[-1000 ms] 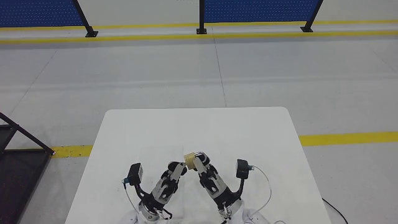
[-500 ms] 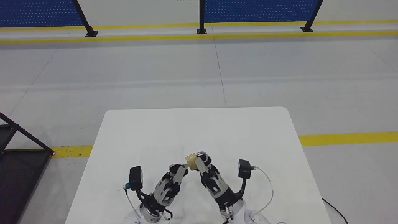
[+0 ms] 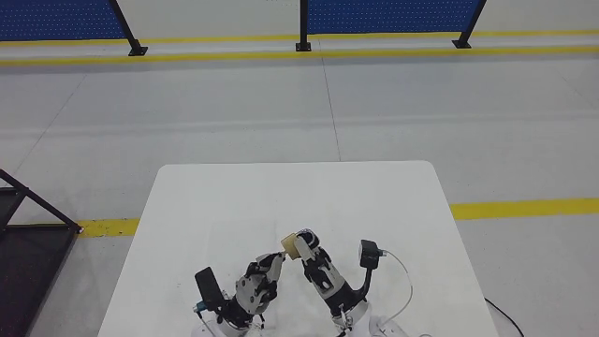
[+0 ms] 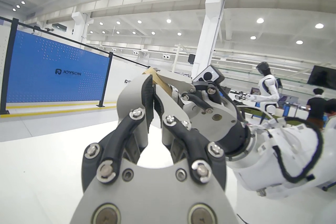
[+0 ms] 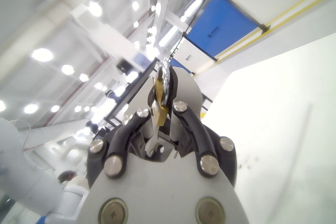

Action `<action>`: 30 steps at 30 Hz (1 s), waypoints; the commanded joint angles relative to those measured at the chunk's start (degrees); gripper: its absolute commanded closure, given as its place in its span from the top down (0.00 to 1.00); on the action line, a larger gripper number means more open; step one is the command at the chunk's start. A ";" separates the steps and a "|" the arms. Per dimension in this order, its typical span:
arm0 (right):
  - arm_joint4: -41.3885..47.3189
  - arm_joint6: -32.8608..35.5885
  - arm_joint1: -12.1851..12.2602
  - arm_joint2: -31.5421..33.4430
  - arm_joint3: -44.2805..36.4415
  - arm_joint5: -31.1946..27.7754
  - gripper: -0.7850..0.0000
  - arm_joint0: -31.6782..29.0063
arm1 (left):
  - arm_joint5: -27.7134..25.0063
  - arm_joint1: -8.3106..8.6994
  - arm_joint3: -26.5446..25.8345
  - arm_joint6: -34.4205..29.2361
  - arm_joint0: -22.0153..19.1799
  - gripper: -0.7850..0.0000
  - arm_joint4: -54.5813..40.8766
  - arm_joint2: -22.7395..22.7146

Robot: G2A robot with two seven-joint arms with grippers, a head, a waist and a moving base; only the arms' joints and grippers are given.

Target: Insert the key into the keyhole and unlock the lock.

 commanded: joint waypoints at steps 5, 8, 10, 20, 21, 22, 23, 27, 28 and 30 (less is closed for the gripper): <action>-0.02 0.00 0.01 0.06 -0.06 0.16 0.00 -0.09 | 6.23 -0.23 2.09 4.33 -0.98 0.00 3.42 1.28; 0.01 0.01 0.01 0.06 -0.02 0.18 0.00 -0.10 | 8.63 -0.30 2.54 5.96 -1.33 0.00 4.21 1.58; 0.07 0.06 0.00 0.05 -0.04 0.26 0.00 -0.10 | 10.18 -0.32 2.76 6.70 -1.48 0.00 4.97 1.77; -0.01 0.16 0.00 0.02 -0.03 0.28 0.00 -0.12 | 18.01 -0.36 3.92 8.42 -2.29 0.00 8.83 2.40; 0.01 0.16 0.00 0.00 -0.03 0.25 0.00 -0.13 | 18.26 -0.36 3.97 8.46 -2.40 0.00 8.97 2.42; 0.00 0.16 0.00 -0.01 -0.02 0.24 0.00 -0.13 | 19.08 -0.36 4.18 8.42 -2.52 0.00 9.32 2.47; 0.08 0.14 -0.01 -0.02 -0.02 0.19 0.00 -0.14 | 19.16 -0.37 4.29 8.43 -2.59 0.00 9.26 2.62; 0.09 -0.23 -0.03 -0.04 0.03 0.02 0.00 -0.15 | 17.21 -0.43 4.46 8.88 -2.87 0.00 7.38 3.25; -0.01 -0.31 -0.04 -0.04 0.04 -0.09 0.00 -0.14 | 17.18 -0.43 4.49 9.02 -2.88 0.00 6.97 3.29; -0.09 -0.39 -0.04 -0.05 0.04 -0.17 0.00 -0.15 | 16.84 -0.44 4.45 9.05 -2.94 0.00 6.32 3.38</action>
